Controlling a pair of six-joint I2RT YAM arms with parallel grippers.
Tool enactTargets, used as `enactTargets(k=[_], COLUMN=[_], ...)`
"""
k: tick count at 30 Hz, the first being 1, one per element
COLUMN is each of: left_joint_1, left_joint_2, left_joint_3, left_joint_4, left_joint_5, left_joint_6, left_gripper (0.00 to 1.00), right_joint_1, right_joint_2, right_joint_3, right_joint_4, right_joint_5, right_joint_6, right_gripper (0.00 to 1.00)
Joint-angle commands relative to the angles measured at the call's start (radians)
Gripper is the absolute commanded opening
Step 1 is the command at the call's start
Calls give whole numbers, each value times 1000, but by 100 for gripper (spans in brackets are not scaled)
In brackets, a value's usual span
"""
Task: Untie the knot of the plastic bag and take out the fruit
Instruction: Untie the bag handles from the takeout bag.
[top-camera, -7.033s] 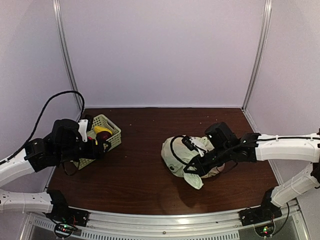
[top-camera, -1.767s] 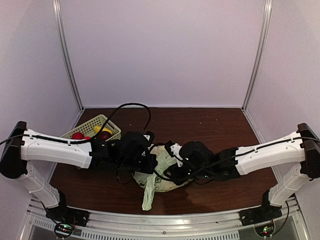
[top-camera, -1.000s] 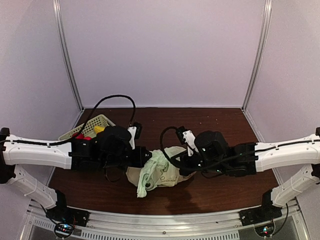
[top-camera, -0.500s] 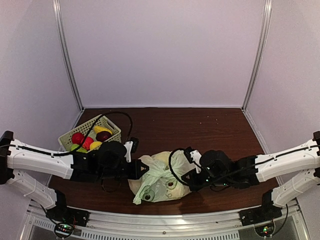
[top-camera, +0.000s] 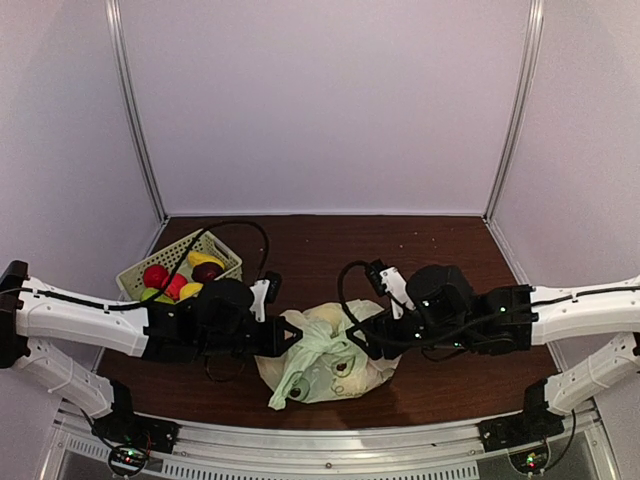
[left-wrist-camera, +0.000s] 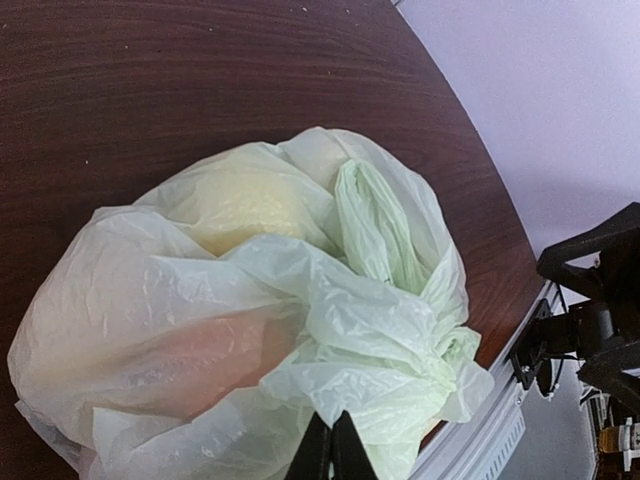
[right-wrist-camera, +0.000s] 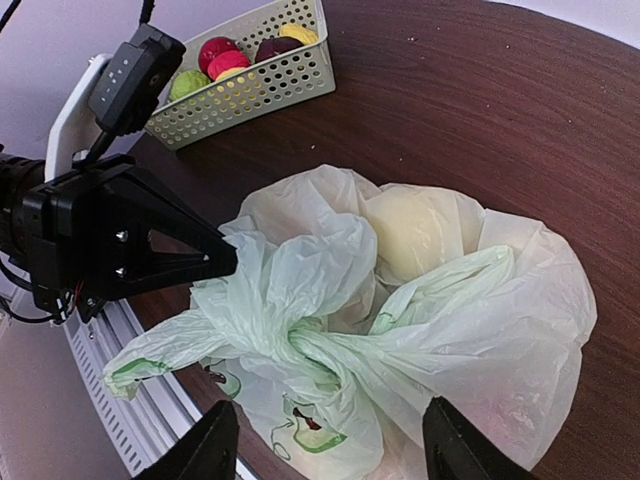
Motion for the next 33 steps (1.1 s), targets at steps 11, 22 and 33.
enactTargets(k=[11, 22, 33], left_joint_1=[8, 7, 16], left_joint_2=[2, 7, -33], left_joint_3=[19, 21, 56], left_joint_4=[35, 40, 36], left_joint_5=[17, 22, -40], left_joint_6=[8, 2, 3], left_gripper=[0, 0, 0], right_joint_1=[-2, -7, -10], right_joint_2=[184, 251, 114], right_joint_3=[76, 85, 107], right_joint_4=[-39, -18, -89], right_joint_5=[32, 59, 101], right_joint_6=[-55, -28, -31], right_gripper=[69, 36, 0])
